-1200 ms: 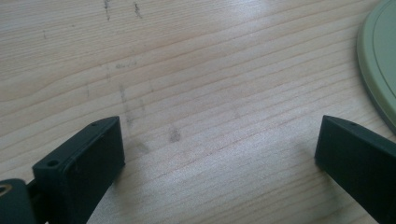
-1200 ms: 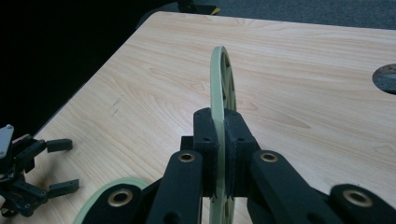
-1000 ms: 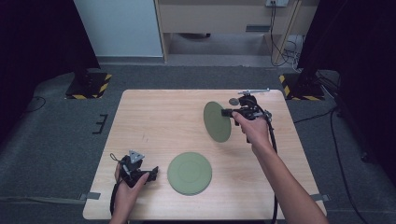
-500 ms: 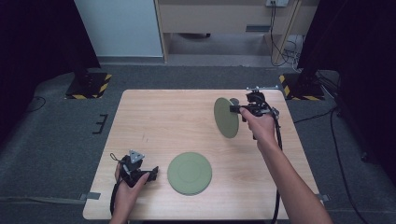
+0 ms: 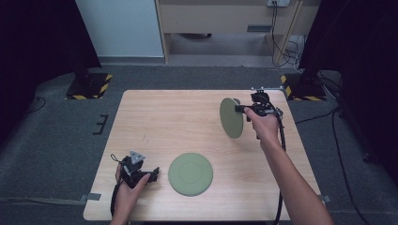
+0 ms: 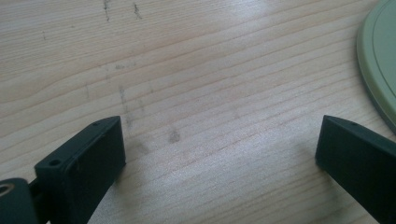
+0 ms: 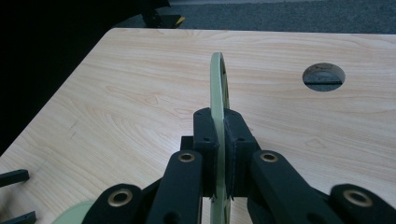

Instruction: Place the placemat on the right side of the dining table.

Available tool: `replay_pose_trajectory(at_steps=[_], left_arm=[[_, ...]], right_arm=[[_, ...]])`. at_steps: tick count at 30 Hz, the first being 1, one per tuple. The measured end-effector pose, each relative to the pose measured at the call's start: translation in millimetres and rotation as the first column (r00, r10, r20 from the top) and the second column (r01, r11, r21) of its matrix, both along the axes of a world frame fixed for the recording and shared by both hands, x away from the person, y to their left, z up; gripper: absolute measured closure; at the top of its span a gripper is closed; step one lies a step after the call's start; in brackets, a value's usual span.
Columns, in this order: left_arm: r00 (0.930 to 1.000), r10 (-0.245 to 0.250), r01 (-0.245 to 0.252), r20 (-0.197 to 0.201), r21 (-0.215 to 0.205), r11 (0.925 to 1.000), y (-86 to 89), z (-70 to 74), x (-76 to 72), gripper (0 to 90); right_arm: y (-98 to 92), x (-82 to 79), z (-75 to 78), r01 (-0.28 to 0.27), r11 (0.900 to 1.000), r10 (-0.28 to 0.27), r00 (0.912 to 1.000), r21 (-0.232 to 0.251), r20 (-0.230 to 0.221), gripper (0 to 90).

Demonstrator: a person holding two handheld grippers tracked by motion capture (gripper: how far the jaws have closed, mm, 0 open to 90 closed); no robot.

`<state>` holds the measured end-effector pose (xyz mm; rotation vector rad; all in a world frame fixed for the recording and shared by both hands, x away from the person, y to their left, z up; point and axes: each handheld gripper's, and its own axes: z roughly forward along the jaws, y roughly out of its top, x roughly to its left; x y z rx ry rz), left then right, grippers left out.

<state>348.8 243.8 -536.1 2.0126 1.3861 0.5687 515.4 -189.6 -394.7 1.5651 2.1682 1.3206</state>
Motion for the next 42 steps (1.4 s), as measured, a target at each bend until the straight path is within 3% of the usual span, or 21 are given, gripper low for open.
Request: replay_pose_trajectory(at_steps=[25, 42], left_arm=[[1.0000, -0.001, 0.001, 0.000, 0.000, 1.0000, 0.0, 0.0, 0.0, 0.9], [1.0000, -0.004, 0.004, -0.001, -0.001, 1.0000, 0.3, -0.1, 0.3, 0.8]], right_arm=[[-29.4, 1.2, -16.8, 0.053, 0.998, -0.053, 0.9982, 0.016, -0.029, 85.8], [-71.6, 6.7, -37.9, 0.106, 0.994, -0.106, 0.9934, 0.009, -0.043, 85.8]])
